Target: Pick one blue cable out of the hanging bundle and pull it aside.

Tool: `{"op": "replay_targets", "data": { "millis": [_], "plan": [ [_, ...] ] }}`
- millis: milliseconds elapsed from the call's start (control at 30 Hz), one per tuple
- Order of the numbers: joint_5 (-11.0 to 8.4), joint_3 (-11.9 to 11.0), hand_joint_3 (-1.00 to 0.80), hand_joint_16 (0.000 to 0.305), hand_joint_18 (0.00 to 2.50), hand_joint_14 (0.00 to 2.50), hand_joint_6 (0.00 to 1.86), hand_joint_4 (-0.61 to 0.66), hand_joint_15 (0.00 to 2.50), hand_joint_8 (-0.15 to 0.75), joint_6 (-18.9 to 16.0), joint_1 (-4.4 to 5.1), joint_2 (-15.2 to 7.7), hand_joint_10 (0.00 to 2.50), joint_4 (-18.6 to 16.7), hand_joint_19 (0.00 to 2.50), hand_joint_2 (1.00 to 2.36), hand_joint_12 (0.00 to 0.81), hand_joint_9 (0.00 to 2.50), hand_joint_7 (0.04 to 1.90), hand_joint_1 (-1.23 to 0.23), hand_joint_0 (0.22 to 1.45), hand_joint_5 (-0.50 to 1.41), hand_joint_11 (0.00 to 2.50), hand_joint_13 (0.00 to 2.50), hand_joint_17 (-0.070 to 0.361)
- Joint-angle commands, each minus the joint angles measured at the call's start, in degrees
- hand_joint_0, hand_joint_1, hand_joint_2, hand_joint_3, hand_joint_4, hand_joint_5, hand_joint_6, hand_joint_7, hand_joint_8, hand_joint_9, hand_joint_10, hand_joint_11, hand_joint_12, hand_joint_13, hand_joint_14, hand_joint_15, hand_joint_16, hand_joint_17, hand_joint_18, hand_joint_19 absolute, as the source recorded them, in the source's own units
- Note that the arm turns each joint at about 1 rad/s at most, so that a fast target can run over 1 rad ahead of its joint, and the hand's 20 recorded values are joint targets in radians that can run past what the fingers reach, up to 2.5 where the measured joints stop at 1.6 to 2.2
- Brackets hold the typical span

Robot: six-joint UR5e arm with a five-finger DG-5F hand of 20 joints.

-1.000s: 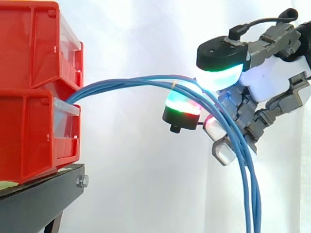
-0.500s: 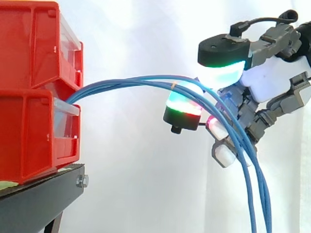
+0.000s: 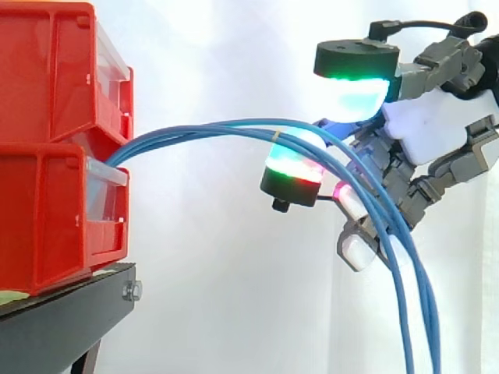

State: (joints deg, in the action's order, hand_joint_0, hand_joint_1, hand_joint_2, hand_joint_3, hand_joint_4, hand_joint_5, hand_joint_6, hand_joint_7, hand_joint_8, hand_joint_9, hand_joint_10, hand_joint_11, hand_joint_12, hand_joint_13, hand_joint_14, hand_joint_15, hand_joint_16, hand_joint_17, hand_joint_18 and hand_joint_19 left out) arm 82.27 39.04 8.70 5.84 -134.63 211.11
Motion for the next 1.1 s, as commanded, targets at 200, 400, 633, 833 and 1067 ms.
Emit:
{"op": "replay_targets", "data": {
  "millis": [200, 400, 633, 833, 1067],
  "plan": [
    [0.0, 0.07, -0.5, 0.049, 0.75, 0.02, 0.74, -0.19, 0.4, 0.142, 0.0, 0.05, -0.02, 0.01, 0.0, 0.63, 1.0, 0.33, 1.27, 1.02, -0.65, 0.48, 0.05, 0.13, 0.83, 0.11],
    [0.18, 0.16, -0.5, 0.051, 0.8, 0.02, 0.74, -0.17, 0.42, 0.147, -0.09, 0.22, -0.02, 0.01, 0.53, 0.63, 1.0, 0.338, 1.31, 1.03, -0.63, 0.46, 0.05, 0.13, 0.88, 0.115],
    [0.26, 0.16, -0.5, 0.056, 0.88, 0.02, 0.72, -0.16, 0.4, 0.157, -0.09, 0.22, -0.02, 0.0, 0.53, 0.6, 1.0, 0.358, 1.34, 1.04, -0.57, 0.41, 0.06, 0.1, 0.94, 0.127],
    [0.35, 0.69, -0.5, 0.05, 0.85, 0.02, 0.73, -0.18, 0.42, 0.143, 0.09, 0.22, -0.02, 0.01, 0.44, 0.63, 1.0, 0.339, 1.33, 1.04, -0.7, 0.46, 0.06, 0.13, 0.92, 0.113],
    [0.35, 1.04, -0.4, 0.048, 0.91, 0.02, 0.73, -0.2, 0.44, 0.132, 0.09, 0.22, -0.02, 0.01, 0.35, 0.63, 1.0, 0.32, 1.37, 1.02, -0.76, 0.56, 0.06, 0.14, 0.97, 0.108]
  ]
}}
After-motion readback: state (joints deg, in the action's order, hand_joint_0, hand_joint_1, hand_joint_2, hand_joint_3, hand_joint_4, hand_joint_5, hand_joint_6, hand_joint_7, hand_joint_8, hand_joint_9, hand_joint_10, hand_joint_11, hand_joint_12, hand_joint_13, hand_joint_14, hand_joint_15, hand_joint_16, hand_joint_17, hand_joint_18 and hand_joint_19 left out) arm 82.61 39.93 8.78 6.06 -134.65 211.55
